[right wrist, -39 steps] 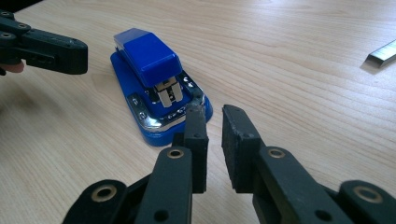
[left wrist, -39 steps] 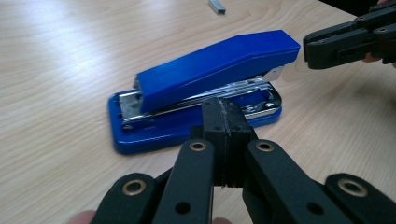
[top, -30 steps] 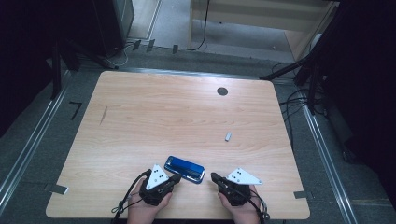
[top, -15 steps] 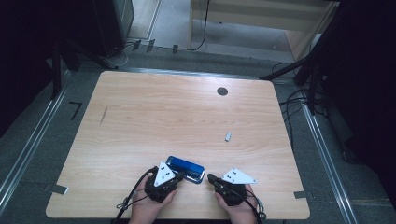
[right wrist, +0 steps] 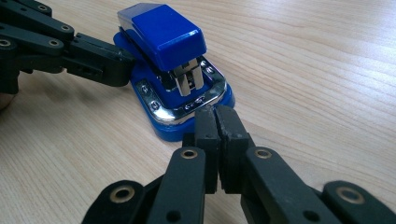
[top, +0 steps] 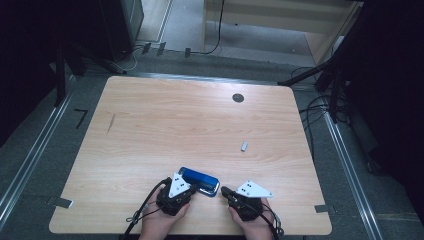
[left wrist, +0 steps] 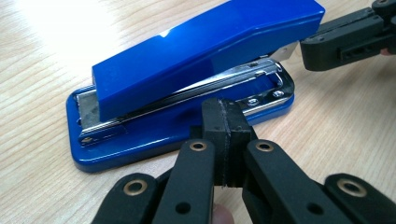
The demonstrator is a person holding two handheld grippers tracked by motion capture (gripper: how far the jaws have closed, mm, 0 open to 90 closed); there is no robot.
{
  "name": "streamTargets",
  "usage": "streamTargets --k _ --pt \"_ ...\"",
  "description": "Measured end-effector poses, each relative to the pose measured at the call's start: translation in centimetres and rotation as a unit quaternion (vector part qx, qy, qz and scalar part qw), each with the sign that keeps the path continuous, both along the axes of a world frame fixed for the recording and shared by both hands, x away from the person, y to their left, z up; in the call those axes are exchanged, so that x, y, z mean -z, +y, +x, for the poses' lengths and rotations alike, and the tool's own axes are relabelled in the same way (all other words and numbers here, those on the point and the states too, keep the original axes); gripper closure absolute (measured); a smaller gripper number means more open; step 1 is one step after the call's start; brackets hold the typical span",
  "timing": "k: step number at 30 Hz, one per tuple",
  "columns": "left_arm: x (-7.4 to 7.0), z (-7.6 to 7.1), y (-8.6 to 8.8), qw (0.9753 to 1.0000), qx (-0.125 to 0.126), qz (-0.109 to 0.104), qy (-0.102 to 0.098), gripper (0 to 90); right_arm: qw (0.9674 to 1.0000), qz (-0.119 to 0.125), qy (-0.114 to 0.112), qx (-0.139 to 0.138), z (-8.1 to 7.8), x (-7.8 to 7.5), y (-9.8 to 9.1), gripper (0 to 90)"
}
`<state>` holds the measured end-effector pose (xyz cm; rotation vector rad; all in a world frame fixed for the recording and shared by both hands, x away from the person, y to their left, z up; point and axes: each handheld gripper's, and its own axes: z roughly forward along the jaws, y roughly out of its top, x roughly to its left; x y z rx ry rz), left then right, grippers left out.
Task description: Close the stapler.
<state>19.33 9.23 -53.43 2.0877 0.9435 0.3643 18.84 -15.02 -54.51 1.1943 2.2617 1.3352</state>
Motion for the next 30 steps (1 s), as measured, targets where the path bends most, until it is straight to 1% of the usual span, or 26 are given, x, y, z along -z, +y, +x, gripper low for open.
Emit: streamTargets --k 4,8,9,10,11,12,14,15,16,18,19,20,22,25,28,30 --pt "0.0 0.0 0.0 1.0000 -0.004 0.000 0.001 90.0 1.0000 0.002 0.001 0.001 0.0 0.0 0.0 89.8" --pt "0.0 -0.1 0.0 1.0000 -0.008 0.000 -0.003 90.0 1.0000 -0.001 0.001 -0.002 0.0 0.0 0.3 89.8" --pt "0.0 -0.1 0.1 0.9999 -0.009 0.000 -0.008 90.0 1.0000 0.003 0.001 -0.004 0.0 0.0 0.5 89.9" --pt "0.0 -0.1 0.1 0.9999 -0.009 0.000 -0.008 90.0 1.0000 0.003 0.001 -0.004 0.0 0.0 0.5 89.9" --pt "-0.2 -0.4 0.2 0.9994 -0.008 -0.017 -0.029 90.0 1.0000 0.003 0.002 -0.005 0.1 0.0 0.7 90.0" --pt "-0.2 -0.4 0.3 0.9991 -0.007 -0.028 -0.032 90.0 1.0000 0.002 0.000 -0.006 0.1 0.0 0.8 90.0" --pt "-0.2 -0.3 0.3 0.9990 -0.010 -0.031 -0.029 90.0 1.0000 0.004 0.000 -0.008 0.2 -0.1 1.0 90.0" --pt "-0.2 0.0 0.3 0.9993 -0.007 -0.030 -0.018 90.0 0.9999 0.004 -0.004 -0.009 0.3 -0.2 1.2 90.0" --pt "-0.1 0.1 0.2 0.9995 -0.009 -0.027 -0.014 90.0 0.9999 0.006 -0.004 -0.009 0.4 -0.2 1.2 90.0" --pt "-0.1 0.2 0.1 0.9995 -0.010 -0.026 -0.015 90.0 1.0000 0.005 -0.004 -0.005 0.5 -0.2 1.3 90.0" --pt "-0.1 0.4 -0.1 0.9996 -0.010 -0.021 -0.015 90.0 1.0000 0.007 0.000 -0.006 0.6 -0.2 1.2 90.0" --pt "-0.1 0.4 -0.1 0.9996 -0.010 -0.021 -0.015 90.0 0.9999 0.008 0.002 -0.006 0.7 -0.2 1.2 90.0" --pt "-0.1 0.5 -0.4 0.9997 -0.005 -0.007 -0.022 90.0 0.9999 0.007 0.003 -0.008 0.8 -0.3 1.2 90.0" --pt "-0.1 0.5 -0.5 0.9997 -0.005 -0.001 -0.022 90.0 0.9999 0.006 0.001 -0.009 0.8 -0.3 1.2 90.0" --pt "-0.1 0.5 -0.4 0.9998 -0.003 -0.004 -0.019 90.0 0.9999 0.008 -0.003 -0.010 0.8 -0.5 1.1 90.0" --pt "-0.1 0.6 -0.3 0.9999 -0.003 -0.006 -0.014 90.0 0.9999 0.008 -0.001 -0.010 0.8 -0.6 1.1 90.0"
